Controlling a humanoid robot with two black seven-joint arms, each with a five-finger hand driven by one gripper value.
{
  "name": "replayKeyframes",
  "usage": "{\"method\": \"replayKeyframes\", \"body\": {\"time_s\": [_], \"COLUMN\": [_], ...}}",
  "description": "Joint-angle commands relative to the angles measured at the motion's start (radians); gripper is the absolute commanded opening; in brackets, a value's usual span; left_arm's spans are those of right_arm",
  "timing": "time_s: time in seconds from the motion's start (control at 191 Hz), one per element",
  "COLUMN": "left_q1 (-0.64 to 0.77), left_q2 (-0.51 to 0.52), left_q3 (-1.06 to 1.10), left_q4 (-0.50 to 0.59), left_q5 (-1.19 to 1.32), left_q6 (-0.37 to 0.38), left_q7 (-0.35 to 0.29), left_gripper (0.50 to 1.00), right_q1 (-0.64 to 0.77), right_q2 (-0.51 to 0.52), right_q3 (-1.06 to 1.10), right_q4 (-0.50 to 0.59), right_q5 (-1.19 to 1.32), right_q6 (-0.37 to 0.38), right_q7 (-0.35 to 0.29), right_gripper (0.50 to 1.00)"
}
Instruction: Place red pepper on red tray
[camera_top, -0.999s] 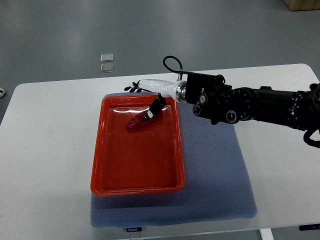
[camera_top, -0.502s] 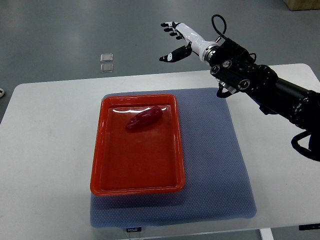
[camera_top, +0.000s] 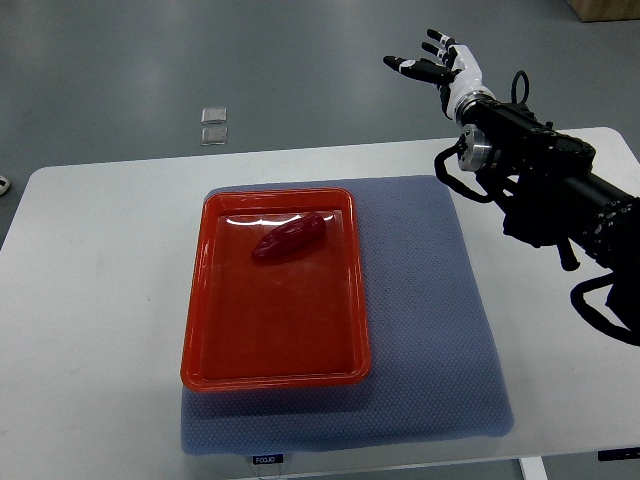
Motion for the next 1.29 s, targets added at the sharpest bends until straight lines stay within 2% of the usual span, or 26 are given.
{"method": "replayKeyframes", "body": {"time_s": [0.0,0.126,0.241,0.377,0.528,0.659,0.869,1.088,1.282], "left_q1": [0.0,0.0,0.0,0.0,0.0,0.0,0.0,0.0,0.0], "left_q2": [0.0,0.0,0.0,0.0,0.0,0.0,0.0,0.0,0.0], "left_q3": [0.0,0.0,0.0,0.0,-0.001,-0.003,-0.003,-0.003,-0.003], "left_q4": [0.0,0.0,0.0,0.0,0.0,-0.002,-0.003,-0.006,-0.005], "left_q5": [-0.001,0.0,0.0,0.0,0.0,0.0,-0.001,0.0,0.0], "left_q6": [0.0,0.0,0.0,0.0,0.0,0.0,-0.001,0.0,0.0], "left_q7": [-0.001,0.0,-0.001,0.0,0.0,-0.001,-0.001,0.0,0.0], "left_gripper": [1.0,1.0,1.0,1.0,1.0,1.0,1.0,1.0,1.0], "right_q1": [-0.011,-0.034,-0.054,-0.059,-0.051,-0.053,-0.071,-0.114,-0.108], "right_q2": [0.0,0.0,0.0,0.0,-0.006,-0.011,-0.012,-0.012,-0.014], "right_q3": [0.019,0.031,0.034,0.034,0.033,0.036,0.252,0.257,0.266], "right_q4": [0.001,0.001,0.001,0.001,0.001,0.001,0.001,0.004,0.001], "right_q5": [0.133,0.224,0.231,0.231,0.23,0.238,0.251,0.181,0.17], "right_q6": [-0.05,-0.109,-0.109,-0.09,-0.006,0.036,0.043,0.097,0.08], "right_q7": [-0.001,0.01,0.014,0.017,0.077,0.08,0.066,0.077,0.08], "right_gripper": [0.919,0.921,0.921,0.921,0.921,0.921,0.921,0.921,0.921]}}
